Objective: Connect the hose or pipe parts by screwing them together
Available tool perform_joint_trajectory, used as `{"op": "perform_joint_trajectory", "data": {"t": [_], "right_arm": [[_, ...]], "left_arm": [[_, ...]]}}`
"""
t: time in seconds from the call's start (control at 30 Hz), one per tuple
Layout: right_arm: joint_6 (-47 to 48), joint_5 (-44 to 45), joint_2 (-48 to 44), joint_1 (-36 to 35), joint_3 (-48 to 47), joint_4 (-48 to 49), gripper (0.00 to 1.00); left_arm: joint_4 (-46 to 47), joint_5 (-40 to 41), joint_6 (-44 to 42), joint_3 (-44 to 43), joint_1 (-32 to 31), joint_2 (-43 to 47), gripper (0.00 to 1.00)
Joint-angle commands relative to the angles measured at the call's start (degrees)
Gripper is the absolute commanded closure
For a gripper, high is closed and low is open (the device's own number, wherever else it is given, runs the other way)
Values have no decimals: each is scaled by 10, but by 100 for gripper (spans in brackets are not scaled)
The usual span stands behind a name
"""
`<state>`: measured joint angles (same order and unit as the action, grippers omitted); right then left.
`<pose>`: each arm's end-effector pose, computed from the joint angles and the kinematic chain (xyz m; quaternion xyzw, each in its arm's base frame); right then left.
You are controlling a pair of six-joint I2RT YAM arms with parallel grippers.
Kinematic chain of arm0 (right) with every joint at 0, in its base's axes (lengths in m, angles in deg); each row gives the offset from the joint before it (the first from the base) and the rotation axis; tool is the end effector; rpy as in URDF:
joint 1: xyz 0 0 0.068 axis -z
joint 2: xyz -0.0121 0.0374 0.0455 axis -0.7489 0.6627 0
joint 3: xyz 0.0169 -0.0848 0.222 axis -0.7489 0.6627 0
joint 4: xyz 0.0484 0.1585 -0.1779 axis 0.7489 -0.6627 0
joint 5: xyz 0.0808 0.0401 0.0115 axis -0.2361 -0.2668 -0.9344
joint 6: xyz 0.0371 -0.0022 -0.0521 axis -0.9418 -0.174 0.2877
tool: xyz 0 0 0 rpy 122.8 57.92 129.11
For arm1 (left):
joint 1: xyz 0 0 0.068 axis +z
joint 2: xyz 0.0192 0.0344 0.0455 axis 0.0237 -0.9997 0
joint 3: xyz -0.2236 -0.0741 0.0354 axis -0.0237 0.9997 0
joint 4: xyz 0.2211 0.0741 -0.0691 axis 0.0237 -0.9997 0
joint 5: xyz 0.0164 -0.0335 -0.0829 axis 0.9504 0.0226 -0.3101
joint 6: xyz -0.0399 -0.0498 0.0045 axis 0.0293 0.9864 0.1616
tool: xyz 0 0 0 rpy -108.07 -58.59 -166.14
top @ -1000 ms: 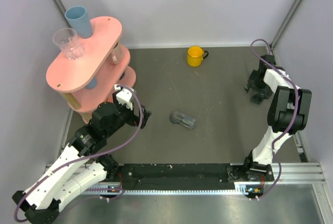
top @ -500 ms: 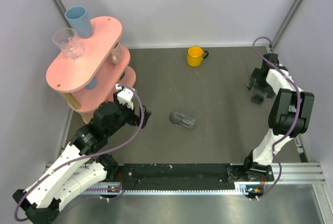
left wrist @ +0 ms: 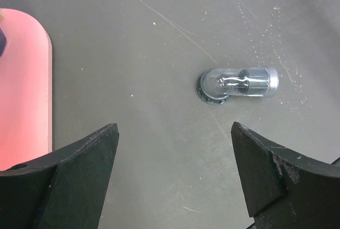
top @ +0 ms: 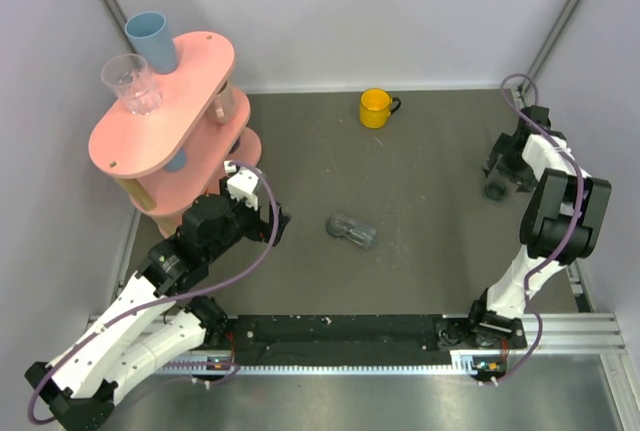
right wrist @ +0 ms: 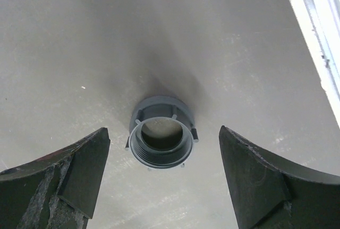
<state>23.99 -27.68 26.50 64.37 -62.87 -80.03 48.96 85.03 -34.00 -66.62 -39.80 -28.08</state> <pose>0.3366 -0.1035 0.1706 0.2866 0.9297 -0.0709 0.2202 0.1364 -0.1028 0.2923 0.1956 0.7980 -0.1905 0.5373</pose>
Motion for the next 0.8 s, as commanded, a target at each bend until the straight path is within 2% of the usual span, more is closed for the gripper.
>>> {"op": "perform_joint_trajectory", "data": {"t": [0.0,0.17,0.37,0.73,0.77], "right_arm": [[10,-26,16,2,-8,11,17],[12,-32,21,1,-6,13,21],[15,-42,21,1,-1,15,33],[14,-51,24,1,9,14,35],[15,-54,21,1,11,15,42]], "left_arm": [[28,7,2,3,-2,-1,9],[27,5,2,1,-2,-4,10],[28,12,3,2,-2,-2,11],[26,18,4,1,-2,5,12],[25,19,4,2,-2,5,12]]}}
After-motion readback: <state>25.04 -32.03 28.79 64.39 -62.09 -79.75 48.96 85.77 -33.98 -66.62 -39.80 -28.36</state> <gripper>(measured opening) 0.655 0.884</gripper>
